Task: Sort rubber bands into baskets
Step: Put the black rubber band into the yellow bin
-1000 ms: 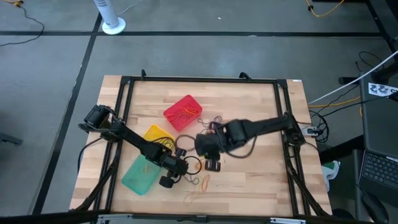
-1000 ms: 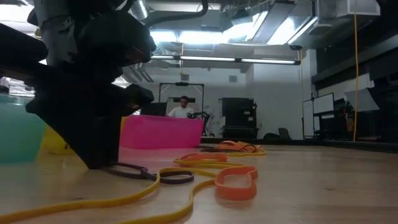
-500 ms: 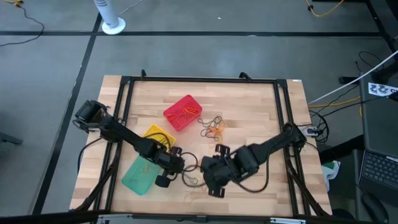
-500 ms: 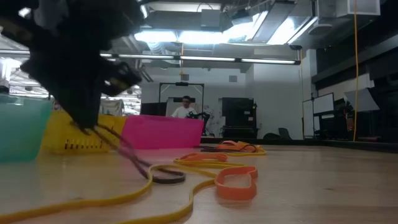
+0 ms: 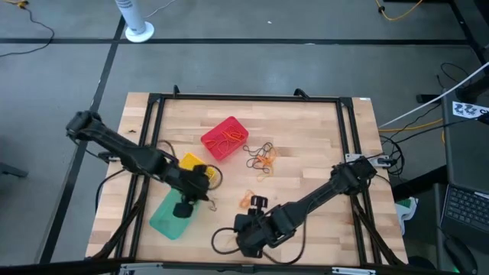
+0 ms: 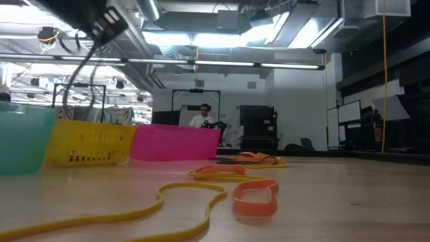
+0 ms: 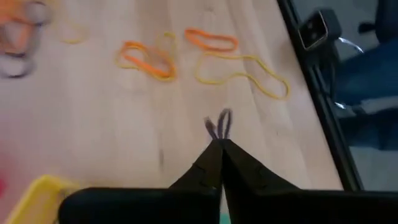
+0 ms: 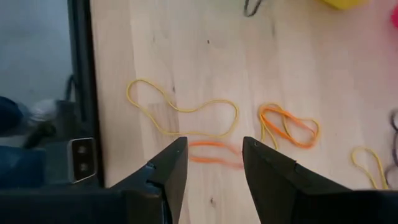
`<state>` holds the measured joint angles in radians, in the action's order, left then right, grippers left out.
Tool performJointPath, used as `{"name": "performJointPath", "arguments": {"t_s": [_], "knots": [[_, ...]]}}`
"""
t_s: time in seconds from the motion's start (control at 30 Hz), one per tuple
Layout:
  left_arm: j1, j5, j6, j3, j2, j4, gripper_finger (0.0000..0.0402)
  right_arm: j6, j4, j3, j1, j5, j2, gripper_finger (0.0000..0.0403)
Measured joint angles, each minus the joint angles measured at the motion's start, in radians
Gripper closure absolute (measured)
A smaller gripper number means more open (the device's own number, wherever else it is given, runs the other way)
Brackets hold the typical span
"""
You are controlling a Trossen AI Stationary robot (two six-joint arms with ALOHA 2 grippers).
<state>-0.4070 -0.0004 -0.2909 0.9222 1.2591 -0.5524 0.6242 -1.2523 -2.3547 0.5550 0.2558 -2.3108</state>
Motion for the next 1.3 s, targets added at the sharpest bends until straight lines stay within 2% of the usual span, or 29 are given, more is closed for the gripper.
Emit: {"name": "performJointPath", "arguments": {"t_s": [0.3, 0.57, 0.8, 0.97, 1.3], "knots": [[0.059, -0.154, -0.055, 0.000, -0.243, -0.211, 0.0401, -0.170, 0.103, 0.000, -0.035, -0.011, -0.112, 0.0246], [0.137, -0.260, -0.107, 0.001, -0.357, -0.344, 0.0400, -0.348, 0.141, 0.000, -0.079, -0.113, -0.168, 0.0246], [0.184, -0.267, -0.087, 0.001, -0.343, -0.405, 0.0399, -0.497, 0.153, 0.000, -0.091, -0.171, -0.196, 0.0246], [0.188, -0.267, -0.071, 0.001, -0.310, -0.429, 0.0398, -0.553, 0.158, 0.000, -0.091, -0.177, -0.196, 0.0246], [0.187, -0.266, -0.073, 0.001, -0.212, -0.462, 0.0398, -0.636, 0.162, -0.001, -0.090, -0.295, -0.196, 0.0246]]}}
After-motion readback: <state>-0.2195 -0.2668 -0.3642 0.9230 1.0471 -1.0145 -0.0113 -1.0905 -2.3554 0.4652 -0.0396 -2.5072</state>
